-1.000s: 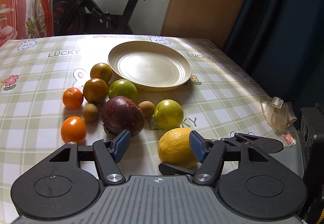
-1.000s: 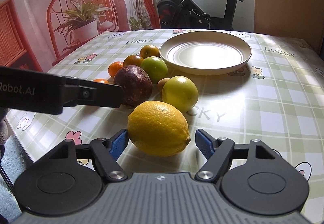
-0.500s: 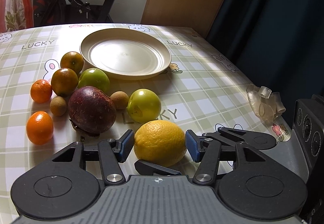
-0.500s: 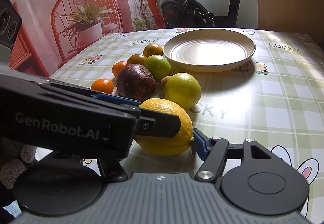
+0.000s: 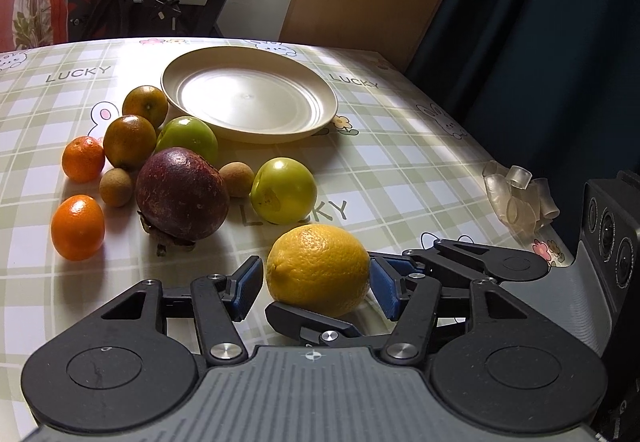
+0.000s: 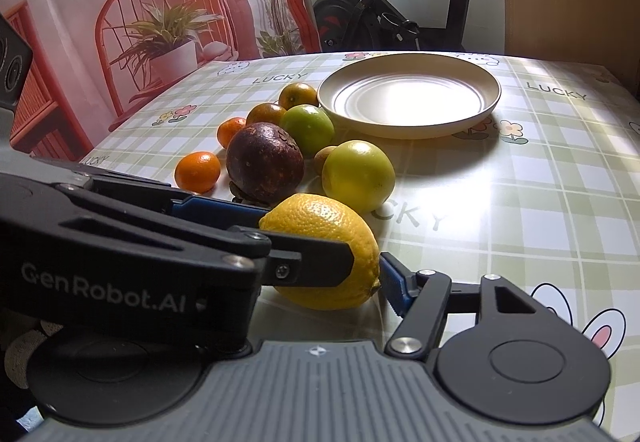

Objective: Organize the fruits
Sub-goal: 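Close the left gripper around the yellow lemon, then lift the lemon with the left gripper and carry it over the cream plate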

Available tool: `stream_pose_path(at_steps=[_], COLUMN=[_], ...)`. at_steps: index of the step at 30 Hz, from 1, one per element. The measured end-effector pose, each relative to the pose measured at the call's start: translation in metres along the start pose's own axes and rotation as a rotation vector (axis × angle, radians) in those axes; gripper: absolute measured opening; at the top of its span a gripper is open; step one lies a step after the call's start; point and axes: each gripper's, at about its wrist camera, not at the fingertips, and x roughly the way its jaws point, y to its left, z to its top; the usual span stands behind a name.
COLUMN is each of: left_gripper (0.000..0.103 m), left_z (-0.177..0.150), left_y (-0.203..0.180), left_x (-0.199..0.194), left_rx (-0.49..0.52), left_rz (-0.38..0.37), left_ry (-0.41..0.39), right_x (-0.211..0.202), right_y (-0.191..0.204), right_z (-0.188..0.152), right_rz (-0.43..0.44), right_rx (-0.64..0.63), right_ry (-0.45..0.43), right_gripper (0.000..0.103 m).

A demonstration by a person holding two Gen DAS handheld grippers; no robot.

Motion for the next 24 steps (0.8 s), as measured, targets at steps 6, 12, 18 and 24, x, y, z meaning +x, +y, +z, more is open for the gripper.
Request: stream_pose_path(at_steps=[6, 12, 18, 24], left_gripper=[0.059, 0.053, 0.052, 0.052], left_z=[-0.003, -0.001, 0.009, 0.035], left_y=[0.000, -0.006, -0.012, -0.013], left_x=[-0.002, -0.008, -0.020, -0.037], left_rx=[0.001, 0.027, 0.060, 0.091], left_rz=[-0.008, 0.007, -0.003, -0.007], left_ry=[-0.005, -0.020, -0.071, -0.110], right_x=[-0.002, -0.004, -0.015, -0.024], right_y=[0.002, 0.003, 0.002, 0.006], right_z=[-0.001, 0.001, 0.008, 0.022], right_rz=[-0.013, -0.010, -0.020, -0.028], right_rx=[0.000, 0.011, 0.020, -0.006], right_ry=[0.013, 0.024, -0.023, -0.055], right_gripper=[0.068, 0.065, 0.065, 0.065])
